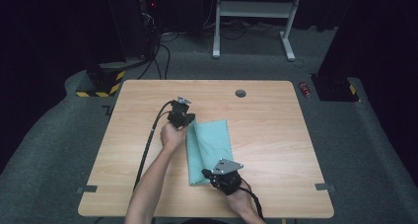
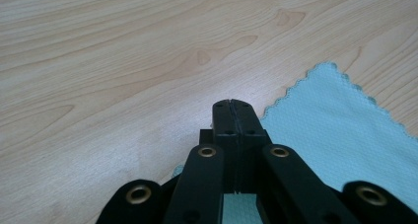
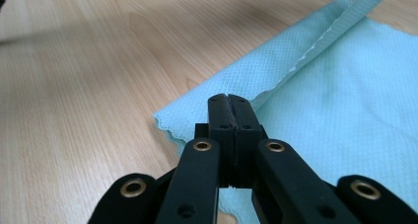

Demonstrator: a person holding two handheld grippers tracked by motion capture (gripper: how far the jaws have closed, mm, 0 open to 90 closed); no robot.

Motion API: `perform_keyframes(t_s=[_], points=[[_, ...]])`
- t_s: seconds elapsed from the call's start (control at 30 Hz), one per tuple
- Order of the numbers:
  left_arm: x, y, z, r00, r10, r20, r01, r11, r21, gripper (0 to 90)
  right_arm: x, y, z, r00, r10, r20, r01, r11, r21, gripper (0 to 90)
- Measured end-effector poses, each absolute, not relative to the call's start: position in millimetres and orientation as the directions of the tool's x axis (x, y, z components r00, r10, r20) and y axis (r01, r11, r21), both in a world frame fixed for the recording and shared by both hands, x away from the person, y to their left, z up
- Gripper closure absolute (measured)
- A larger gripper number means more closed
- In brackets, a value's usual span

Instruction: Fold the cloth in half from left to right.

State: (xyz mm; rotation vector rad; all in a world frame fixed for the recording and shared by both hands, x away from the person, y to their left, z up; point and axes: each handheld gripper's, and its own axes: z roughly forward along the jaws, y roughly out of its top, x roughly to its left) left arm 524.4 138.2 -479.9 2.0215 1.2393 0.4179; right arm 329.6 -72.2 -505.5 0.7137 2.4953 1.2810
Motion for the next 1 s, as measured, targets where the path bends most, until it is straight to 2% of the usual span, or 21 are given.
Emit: perform_keyframes(t_s=[0.47,0.8,1.0], points=[[529.8,109.7,-476.4,0.522,0.850,-0.078,0.612,-0.309,0.728,90.0,330.0,-97.6,-507.4,-0.819,0.574,0.005,0.342,0.481,0.808,90.0],[532.5,94.3,-478.9,0.546,0.837,-0.030,0.597,-0.364,0.714,90.0,330.3,-111.3,-510.8,-0.803,0.596,0.018,0.362,0.463,0.809,90.0],[534.0,88.5,-478.6,0.554,0.831,-0.040,0.596,-0.363,0.717,90.0,330.6,-115.8,-510.9,-0.798,0.603,0.018,0.369,0.464,0.805,90.0]])
